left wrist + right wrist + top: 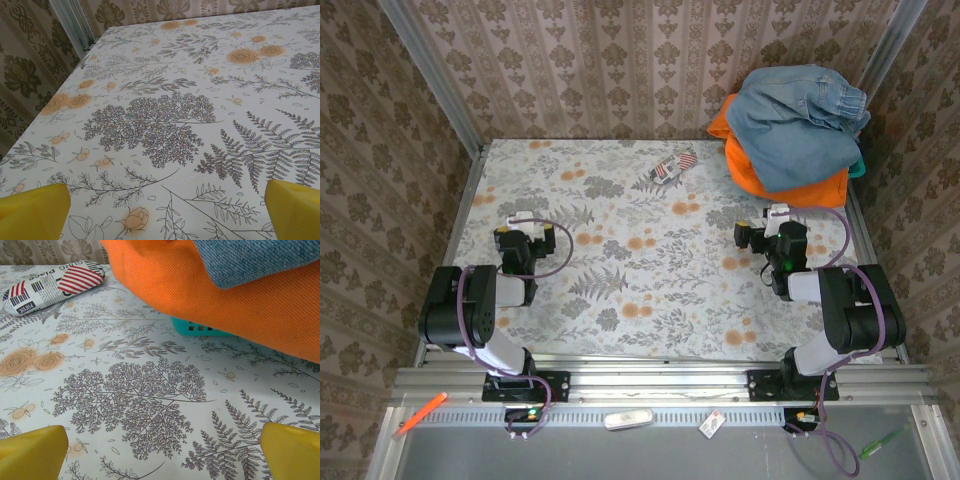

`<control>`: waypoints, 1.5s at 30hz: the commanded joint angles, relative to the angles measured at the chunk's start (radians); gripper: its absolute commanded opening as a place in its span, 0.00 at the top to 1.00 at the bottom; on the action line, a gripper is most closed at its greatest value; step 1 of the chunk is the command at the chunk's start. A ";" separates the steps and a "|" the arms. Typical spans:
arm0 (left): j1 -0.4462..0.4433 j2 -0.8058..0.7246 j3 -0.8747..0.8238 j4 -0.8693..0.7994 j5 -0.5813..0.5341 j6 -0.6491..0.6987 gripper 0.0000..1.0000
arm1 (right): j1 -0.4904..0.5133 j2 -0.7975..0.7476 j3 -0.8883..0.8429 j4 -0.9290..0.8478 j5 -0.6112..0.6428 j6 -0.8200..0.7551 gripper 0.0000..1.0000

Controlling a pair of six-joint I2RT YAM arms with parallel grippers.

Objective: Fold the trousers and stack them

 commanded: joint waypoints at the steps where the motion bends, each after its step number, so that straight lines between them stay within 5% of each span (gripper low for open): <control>1: -0.010 -0.014 0.015 -0.002 0.009 0.011 0.00 | 0.008 -0.008 0.006 0.005 0.036 -0.008 0.00; 23: -0.010 -0.015 0.015 -0.004 0.008 0.011 0.00 | 0.011 -0.008 0.006 0.007 0.041 -0.007 0.00; 27: 0.030 -0.020 0.026 -0.037 0.093 -0.013 0.00 | 0.000 -0.007 0.007 0.005 0.069 0.019 0.00; 32: 0.016 -0.026 0.032 -0.048 0.043 -0.005 0.00 | 0.008 -0.012 0.020 -0.021 0.099 0.016 0.00; 34: -0.014 -0.089 0.062 -0.154 -0.051 0.000 0.00 | 0.056 -0.065 0.057 -0.120 0.199 -0.009 0.00; 37: -0.032 -0.250 0.175 -0.447 -0.157 -0.035 0.00 | 0.146 -0.202 0.224 -0.492 0.356 -0.024 0.00; 42: -0.041 -0.490 0.449 -1.029 -0.153 -0.398 0.00 | 0.187 -0.284 0.654 -1.158 0.404 0.203 0.00; 45: -0.028 -0.620 0.578 -1.305 -0.044 -0.571 0.00 | 0.168 -0.284 0.821 -1.339 0.368 0.406 0.00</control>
